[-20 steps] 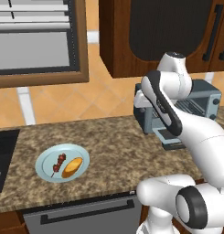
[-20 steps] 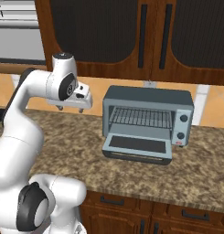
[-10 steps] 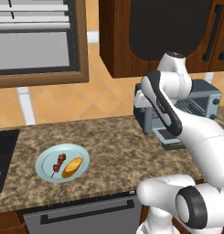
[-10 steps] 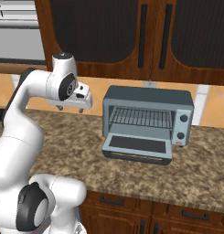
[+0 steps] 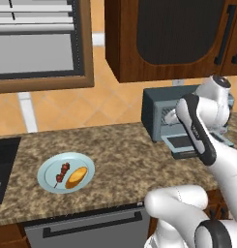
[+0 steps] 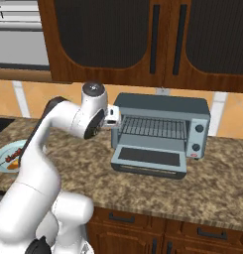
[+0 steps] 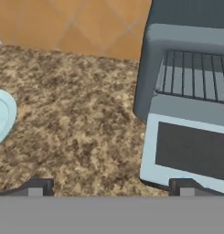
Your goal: Pick up the kebab skewer and baguette bread, and place them inside the toaster oven. Close the toaster oven door and start by setting the timer.
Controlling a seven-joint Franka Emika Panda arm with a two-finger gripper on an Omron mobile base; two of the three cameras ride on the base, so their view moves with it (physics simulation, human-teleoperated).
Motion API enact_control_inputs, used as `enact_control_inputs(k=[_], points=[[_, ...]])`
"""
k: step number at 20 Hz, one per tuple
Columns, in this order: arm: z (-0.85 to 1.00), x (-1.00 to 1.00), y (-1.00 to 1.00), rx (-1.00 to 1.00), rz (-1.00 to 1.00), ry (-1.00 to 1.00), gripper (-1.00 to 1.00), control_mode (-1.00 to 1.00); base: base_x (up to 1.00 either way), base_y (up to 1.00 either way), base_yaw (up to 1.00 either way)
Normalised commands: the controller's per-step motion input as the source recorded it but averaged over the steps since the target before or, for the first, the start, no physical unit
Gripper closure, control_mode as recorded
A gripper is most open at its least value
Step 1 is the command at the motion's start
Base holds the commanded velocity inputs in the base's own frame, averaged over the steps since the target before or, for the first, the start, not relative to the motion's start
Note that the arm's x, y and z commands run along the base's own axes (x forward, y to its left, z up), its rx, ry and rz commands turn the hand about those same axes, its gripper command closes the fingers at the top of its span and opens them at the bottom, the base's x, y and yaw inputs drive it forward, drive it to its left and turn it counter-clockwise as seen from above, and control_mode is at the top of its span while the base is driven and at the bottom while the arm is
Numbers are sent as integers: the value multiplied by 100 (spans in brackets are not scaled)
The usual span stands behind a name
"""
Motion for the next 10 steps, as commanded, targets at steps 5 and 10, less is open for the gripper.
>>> enact_control_inputs(k=[5, 10], points=[[-38, 24, -94, 0, 12, -20, -100, -100, 0, 0, 0], [-24, 21, -51, 1, 3, -32, -100, -100, 0, 0, 0]])
